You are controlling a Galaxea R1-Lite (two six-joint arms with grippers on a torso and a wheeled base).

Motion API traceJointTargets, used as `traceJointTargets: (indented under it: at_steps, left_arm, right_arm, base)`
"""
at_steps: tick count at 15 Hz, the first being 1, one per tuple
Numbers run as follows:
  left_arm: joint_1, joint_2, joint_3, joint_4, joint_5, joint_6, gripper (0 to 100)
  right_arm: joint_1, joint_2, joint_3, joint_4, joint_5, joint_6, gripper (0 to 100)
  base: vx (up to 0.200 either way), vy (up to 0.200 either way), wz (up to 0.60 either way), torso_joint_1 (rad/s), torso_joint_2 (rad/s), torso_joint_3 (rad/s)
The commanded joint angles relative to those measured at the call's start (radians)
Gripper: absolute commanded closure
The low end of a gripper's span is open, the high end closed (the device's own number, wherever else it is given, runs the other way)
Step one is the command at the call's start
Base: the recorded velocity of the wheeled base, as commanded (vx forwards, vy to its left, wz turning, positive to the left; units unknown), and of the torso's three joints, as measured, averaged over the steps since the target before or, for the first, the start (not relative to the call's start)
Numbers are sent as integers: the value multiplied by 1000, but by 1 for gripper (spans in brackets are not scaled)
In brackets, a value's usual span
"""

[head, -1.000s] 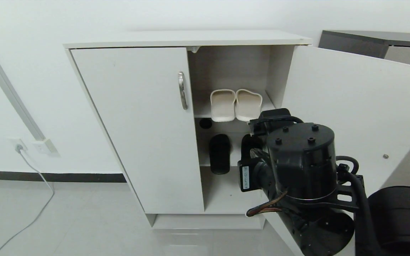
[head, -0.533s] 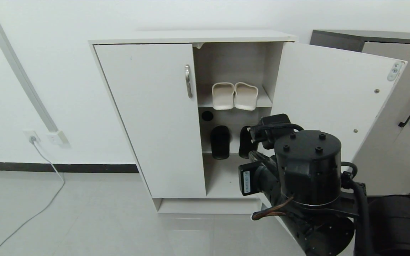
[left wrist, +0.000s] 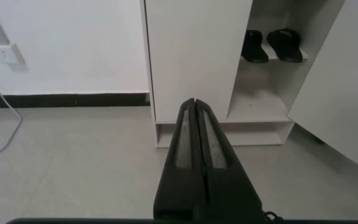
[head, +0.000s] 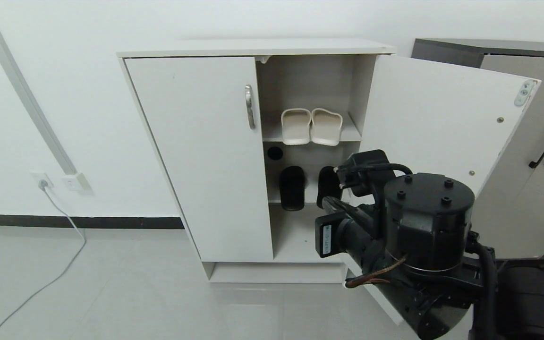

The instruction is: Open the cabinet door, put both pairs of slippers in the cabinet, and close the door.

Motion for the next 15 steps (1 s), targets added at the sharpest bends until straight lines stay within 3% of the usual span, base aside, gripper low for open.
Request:
traceJointTargets:
  at_steps: [1, 3, 5, 15]
  left_arm:
    - [0, 1, 0, 0, 0, 0, 100]
    - [0, 1, 0, 0, 0, 0, 100]
    - [1, 1, 0, 0, 0, 0, 100]
    - [0, 1, 0, 0, 0, 0, 100]
  right_arm:
    - [0, 2, 20, -16, 34, -1, 100]
    - [-32, 0, 68, -60, 158, 1, 100]
    - [-49, 10, 95, -100, 212, -2, 100]
    - [-71, 45, 102, -123, 230, -16, 100]
  base:
    - [0, 0, 0, 0, 0, 0]
    - [0, 0, 0, 0, 0, 0]
    - [0, 0, 0, 0, 0, 0]
    - [0, 0, 0, 0, 0, 0]
